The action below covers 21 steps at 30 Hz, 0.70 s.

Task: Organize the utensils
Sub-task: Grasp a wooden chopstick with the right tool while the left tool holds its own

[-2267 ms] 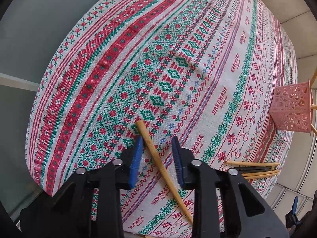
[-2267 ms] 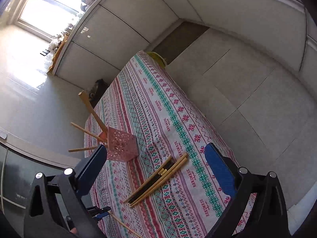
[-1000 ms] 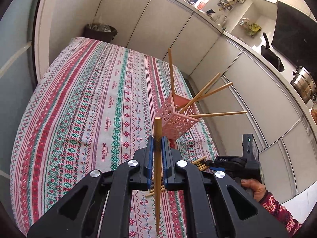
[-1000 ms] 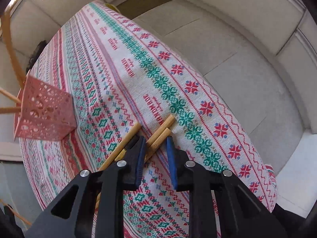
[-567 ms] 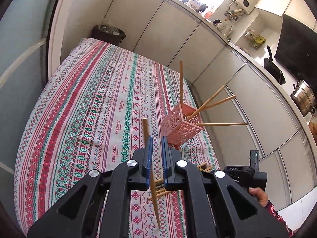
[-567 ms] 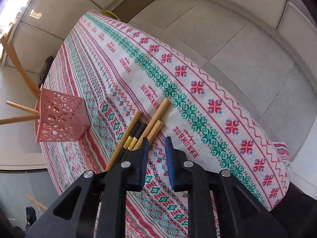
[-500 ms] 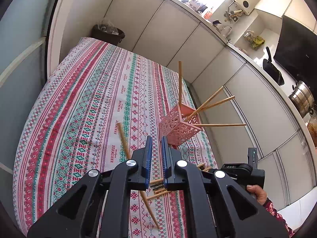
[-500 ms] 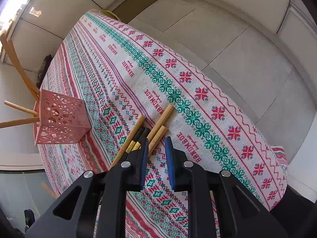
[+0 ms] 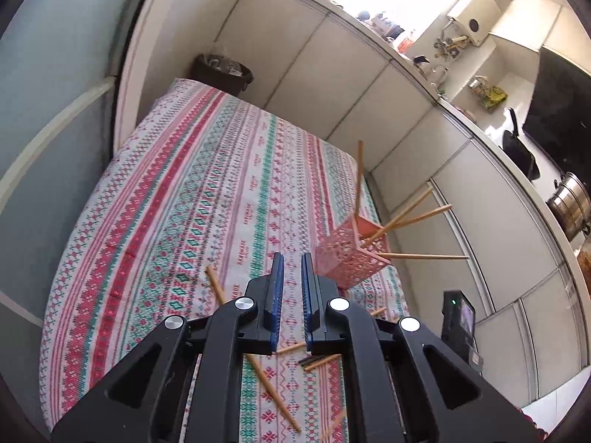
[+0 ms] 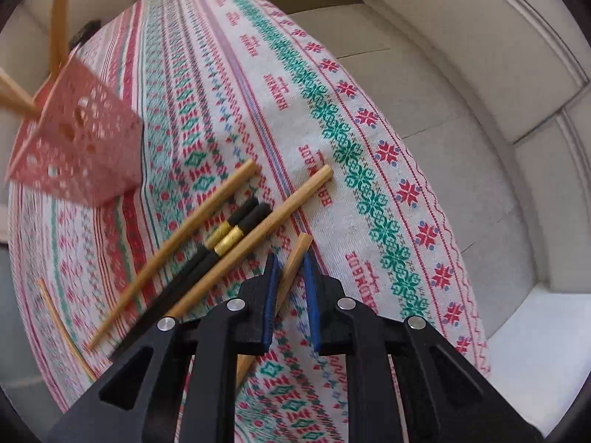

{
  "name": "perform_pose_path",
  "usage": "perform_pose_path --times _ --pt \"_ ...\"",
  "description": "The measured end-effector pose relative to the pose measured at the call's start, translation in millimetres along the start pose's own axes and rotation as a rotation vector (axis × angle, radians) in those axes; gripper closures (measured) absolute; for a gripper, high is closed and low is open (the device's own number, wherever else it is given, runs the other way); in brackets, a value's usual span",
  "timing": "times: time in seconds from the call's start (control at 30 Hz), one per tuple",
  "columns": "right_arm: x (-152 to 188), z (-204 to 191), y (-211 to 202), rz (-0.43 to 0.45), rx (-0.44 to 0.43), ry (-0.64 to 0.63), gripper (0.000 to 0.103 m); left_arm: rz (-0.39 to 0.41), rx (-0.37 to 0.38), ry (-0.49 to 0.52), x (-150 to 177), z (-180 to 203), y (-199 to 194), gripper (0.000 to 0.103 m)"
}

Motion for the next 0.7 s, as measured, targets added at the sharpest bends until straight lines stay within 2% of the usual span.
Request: perform_pose_path --times 0.07,0.13,0.23,0.3,0.37,0.43,0.5,0.6,0.67,0.7 --pt "8.8 4.3 -3.2 -0.048 0.004 -0.038 0.093 -0.046 -0.075 -0.019 -1.7 -18.6 10.2 0.094" --pt "13.3 9.2 -5.2 -0.090 0.007 -0.085 0.093 -0.149 -0.131 -0.025 -0.2 -35.1 32.8 0.080" --pt "17.5 10.9 -7.0 -0.125 0.022 -0.145 0.092 -0.375 -0.114 -0.088 19.8 -48.3 80.8 0.073" --pt "17.4 5.9 -6.6 -0.143 0.019 -0.138 0.091 -0.456 -0.140 -0.125 30.4 -55.1 105.5 0.073" --pt "9.4 1.0 -3.9 -0.153 0.003 -0.134 0.088 -0.471 -0.207 -0.123 31.2 -62.2 120.9 0.073" --pt "-1.3 -6.7 1.6 -0.160 -0.080 -0.130 0.062 -0.478 -0.243 -0.124 26.3 -65.0 133.7 0.073" --pt "-3.7 -10.7 2.1 -0.147 -0.107 -0.145 0.055 -0.489 -0.292 -0.117 22.1 -67.5 145.6 0.073" --pt "2.0 -23.5 1.4 -0.124 -0.064 -0.181 0.052 -0.530 -0.374 -0.094 25.3 -72.1 162.6 0.073" --pt "7.3 -26.2 -0.3 -0.114 -0.056 -0.177 0.052 -0.511 -0.427 -0.053 23.5 -69.1 164.9 0.072" --pt "9.0 -27.7 -0.7 -0.112 -0.058 -0.176 0.051 -0.511 -0.444 -0.023 25.1 -65.7 167.5 0.067"
Point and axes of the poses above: each gripper's, at about its wrist camera, not at the fingertips, and y roughly the way its jaws point, z to its right, x to its underside, the point moved 8 cm from there along y, roughly the way its jaws point, and after that the axes turned 3 degrees about -x, right-handed, at the moved point
